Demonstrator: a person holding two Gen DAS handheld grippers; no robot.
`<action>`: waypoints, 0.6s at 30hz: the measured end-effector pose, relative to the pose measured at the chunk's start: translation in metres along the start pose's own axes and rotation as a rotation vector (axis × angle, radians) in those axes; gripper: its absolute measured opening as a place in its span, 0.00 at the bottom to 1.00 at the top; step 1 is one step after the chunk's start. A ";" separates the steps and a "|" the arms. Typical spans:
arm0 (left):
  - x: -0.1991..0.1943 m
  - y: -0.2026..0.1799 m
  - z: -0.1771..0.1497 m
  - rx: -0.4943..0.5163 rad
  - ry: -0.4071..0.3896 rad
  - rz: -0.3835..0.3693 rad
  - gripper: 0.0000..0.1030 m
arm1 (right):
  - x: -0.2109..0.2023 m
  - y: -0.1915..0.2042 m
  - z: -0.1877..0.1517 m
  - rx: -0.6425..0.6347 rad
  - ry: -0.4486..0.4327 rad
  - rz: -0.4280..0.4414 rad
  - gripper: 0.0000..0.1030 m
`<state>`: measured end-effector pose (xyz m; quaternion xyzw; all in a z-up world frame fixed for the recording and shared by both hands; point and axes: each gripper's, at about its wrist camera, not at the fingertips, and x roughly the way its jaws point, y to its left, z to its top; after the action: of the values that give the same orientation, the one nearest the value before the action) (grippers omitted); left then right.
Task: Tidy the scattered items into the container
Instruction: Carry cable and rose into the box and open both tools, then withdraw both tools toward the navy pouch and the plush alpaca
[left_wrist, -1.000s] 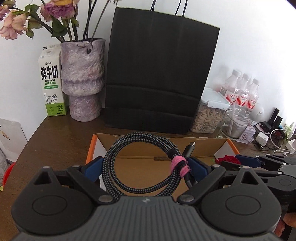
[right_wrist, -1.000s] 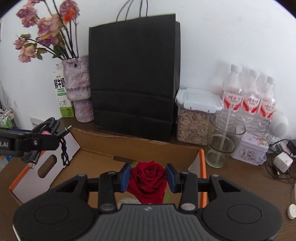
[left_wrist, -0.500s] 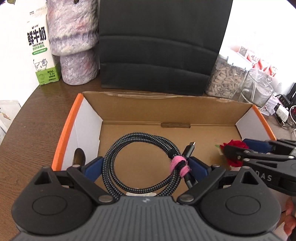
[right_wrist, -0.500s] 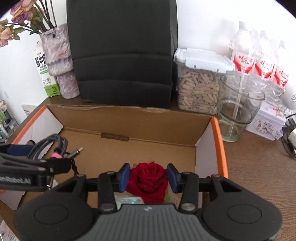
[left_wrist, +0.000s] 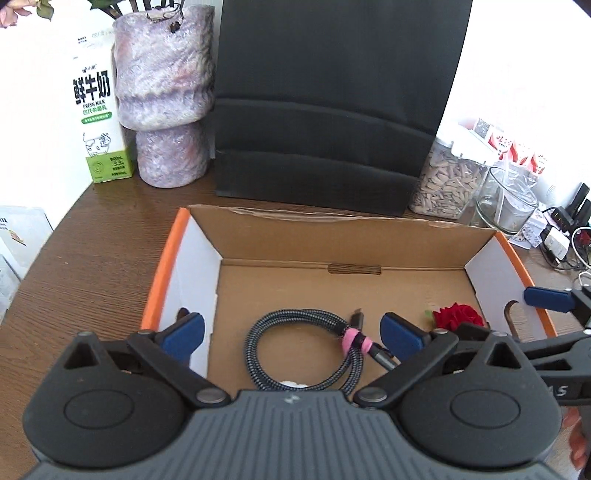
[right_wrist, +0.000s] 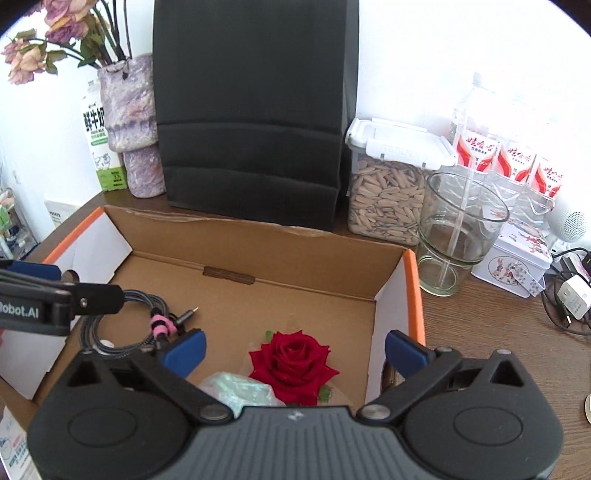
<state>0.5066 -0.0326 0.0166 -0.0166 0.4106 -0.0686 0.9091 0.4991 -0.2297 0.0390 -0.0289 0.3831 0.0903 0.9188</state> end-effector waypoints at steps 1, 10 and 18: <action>-0.001 0.001 0.000 0.001 -0.002 -0.003 1.00 | -0.002 -0.001 0.000 0.001 -0.004 0.000 1.00; -0.037 0.006 -0.003 0.016 -0.078 -0.012 1.00 | -0.034 -0.003 -0.003 0.004 -0.063 -0.005 1.00; -0.116 0.024 -0.036 0.081 -0.229 -0.021 1.00 | -0.116 -0.001 -0.040 -0.014 -0.215 0.014 1.00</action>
<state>0.4066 0.0081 0.0764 0.0081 0.3009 -0.0923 0.9492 0.3911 -0.2521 0.0931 -0.0229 0.2820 0.1021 0.9537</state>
